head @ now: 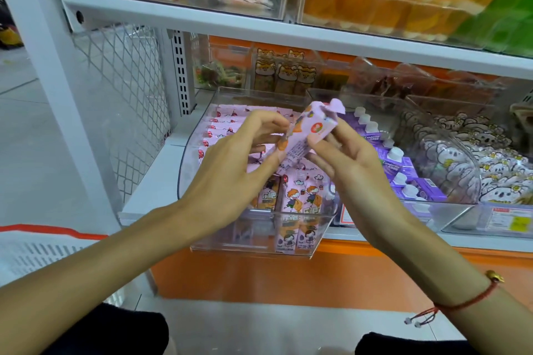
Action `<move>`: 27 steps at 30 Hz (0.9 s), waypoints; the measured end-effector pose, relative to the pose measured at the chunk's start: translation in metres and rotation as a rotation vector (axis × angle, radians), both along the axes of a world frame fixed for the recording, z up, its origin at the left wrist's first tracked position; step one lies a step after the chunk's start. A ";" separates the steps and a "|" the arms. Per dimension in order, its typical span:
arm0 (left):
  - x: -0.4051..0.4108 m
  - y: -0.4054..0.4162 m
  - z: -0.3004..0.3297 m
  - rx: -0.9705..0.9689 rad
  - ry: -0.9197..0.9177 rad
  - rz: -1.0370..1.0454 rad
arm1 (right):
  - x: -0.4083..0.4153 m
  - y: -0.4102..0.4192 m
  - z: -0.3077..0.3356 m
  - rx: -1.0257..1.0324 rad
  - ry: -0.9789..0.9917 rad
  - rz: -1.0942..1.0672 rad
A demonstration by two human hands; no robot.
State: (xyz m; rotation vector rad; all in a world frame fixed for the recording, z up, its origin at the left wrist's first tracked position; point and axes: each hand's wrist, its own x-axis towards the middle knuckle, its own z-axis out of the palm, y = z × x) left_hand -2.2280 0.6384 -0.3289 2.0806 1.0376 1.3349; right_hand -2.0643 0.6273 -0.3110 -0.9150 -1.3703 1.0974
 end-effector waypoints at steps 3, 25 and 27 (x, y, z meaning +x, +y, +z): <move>0.002 0.000 -0.003 0.027 0.031 0.029 | -0.003 -0.003 -0.002 0.054 -0.035 -0.089; -0.001 0.006 0.011 -0.806 -0.329 -0.272 | 0.005 -0.001 0.002 -0.173 -0.125 -0.168; -0.002 0.006 0.011 -0.802 -0.307 -0.274 | 0.005 -0.001 0.001 -0.163 -0.134 -0.159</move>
